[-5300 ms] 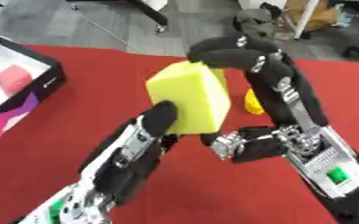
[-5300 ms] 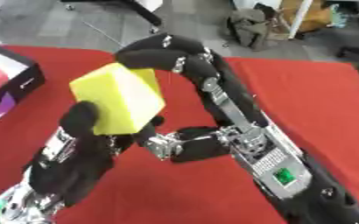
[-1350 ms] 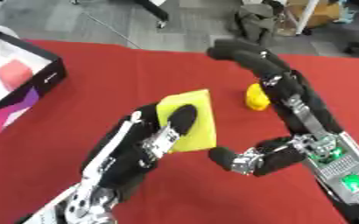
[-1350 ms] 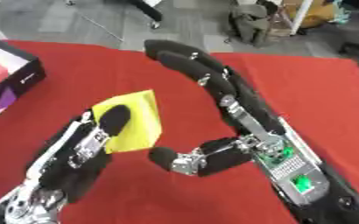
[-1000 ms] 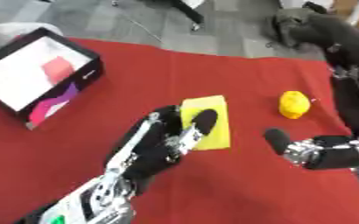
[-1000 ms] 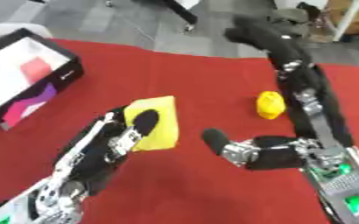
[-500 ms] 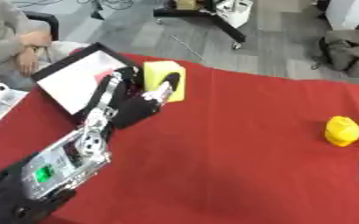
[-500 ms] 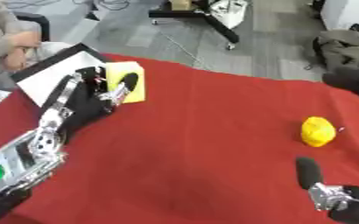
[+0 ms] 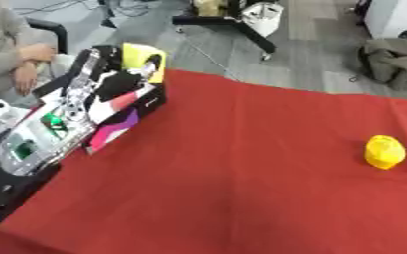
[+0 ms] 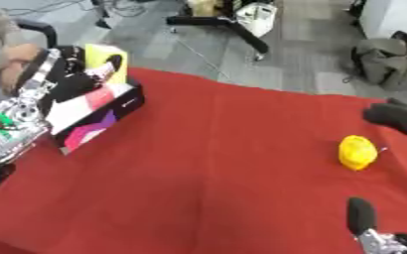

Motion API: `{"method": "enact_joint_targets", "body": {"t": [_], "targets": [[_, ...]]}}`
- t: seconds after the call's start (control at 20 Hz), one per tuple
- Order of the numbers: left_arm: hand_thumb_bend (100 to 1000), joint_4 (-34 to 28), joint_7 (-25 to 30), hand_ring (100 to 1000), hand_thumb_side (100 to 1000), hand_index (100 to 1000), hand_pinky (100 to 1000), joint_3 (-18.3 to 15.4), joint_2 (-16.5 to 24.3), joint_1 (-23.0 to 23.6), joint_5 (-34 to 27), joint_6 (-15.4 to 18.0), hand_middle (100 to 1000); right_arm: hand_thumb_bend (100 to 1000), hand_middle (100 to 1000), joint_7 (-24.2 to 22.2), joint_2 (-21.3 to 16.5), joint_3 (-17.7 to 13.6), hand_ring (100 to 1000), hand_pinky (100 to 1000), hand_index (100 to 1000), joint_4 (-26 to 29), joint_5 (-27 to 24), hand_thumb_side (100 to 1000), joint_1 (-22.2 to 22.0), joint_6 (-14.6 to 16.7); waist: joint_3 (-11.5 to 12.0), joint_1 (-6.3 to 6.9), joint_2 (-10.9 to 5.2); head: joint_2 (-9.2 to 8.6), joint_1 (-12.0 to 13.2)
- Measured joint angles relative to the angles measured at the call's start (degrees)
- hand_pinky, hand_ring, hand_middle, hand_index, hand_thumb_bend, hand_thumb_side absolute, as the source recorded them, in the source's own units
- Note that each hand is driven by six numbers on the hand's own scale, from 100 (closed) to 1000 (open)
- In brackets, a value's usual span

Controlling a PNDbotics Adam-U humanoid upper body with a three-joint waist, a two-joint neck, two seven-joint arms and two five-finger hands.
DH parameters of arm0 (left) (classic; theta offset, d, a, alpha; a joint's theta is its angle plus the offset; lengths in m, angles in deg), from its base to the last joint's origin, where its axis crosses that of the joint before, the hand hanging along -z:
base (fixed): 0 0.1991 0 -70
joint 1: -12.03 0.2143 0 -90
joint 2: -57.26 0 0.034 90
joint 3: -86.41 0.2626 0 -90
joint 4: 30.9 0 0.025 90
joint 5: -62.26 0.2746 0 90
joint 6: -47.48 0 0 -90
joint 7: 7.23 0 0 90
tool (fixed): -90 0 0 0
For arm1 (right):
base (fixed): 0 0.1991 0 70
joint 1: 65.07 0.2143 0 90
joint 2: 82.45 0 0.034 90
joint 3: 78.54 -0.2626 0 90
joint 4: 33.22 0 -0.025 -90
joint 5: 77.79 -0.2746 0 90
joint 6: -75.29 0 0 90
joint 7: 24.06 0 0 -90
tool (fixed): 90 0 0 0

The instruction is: Pick up the objects with one hand, pass them to the other hand, and then place them into the box on the other side of the table.

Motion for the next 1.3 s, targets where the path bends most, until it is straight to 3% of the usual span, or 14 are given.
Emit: {"method": "enact_joint_targets", "body": {"t": [0.3,0.7,0.8,0.85,0.9,0.95,1.0,1.3], "targets": [[100,9.6,0.1,674,143,516,918,-2.7,0.5,0.6,1.3,-0.1,638,100,876,-1.5,0.0,0.3,856,982,1000,0.0,0.0,362,-0.7,0.5,-0.7,0.2,0.0,-0.44,-1.5],[100,15.4,0.1,722,177,605,952,-6.3,1.7,2.9,0.8,-0.1,700,100,875,-2.8,0.0,0.3,856,984,1000,0.0,0.0,388,-1.3,0.8,-0.5,0.26,0.0,-1.48,-2.6],[100,16.2,0.1,754,261,668,969,-6.5,1.7,3.1,0.4,-0.1,749,100,875,-3.2,0.0,0.3,856,984,1000,0.0,0.0,396,-1.5,0.9,-0.4,0.18,-0.01,-1.52,-2.7],[138,16.6,0.1,765,319,690,975,-6.6,1.7,3.3,0.3,-0.1,764,100,876,-3.3,0.0,0.3,856,984,1000,0.0,0.0,396,-1.7,0.9,-0.4,0.15,-0.03,-1.54,-2.7],[249,16.9,0.1,788,413,725,986,-6.7,1.7,3.4,0.1,-0.1,792,100,875,-3.4,0.0,0.3,855,984,1000,0.0,0.0,397,-1.7,1.0,-0.4,0.13,-0.08,-1.6,-2.7],[296,17.2,0.1,797,445,735,990,-6.7,1.7,3.5,0.0,-0.1,802,100,875,-3.6,0.0,0.3,855,984,1000,0.0,0.0,397,-1.7,1.0,-0.4,0.13,-0.14,-1.73,-2.7],[453,17.5,0.1,823,533,760,1000,-6.7,1.7,3.6,0.0,-0.1,832,100,875,-3.7,0.0,0.3,854,984,1000,0.0,0.0,399,-1.8,1.1,-0.4,0.11,-0.16,-1.91,-2.7],[673,18.7,0.1,885,691,803,1000,-6.8,1.7,4.0,0.7,-0.1,895,100,874,-4.1,0.0,0.3,852,985,1000,0.0,0.0,409,-2.2,1.2,-0.1,-0.06,-0.17,-2.02,-2.7]]}}
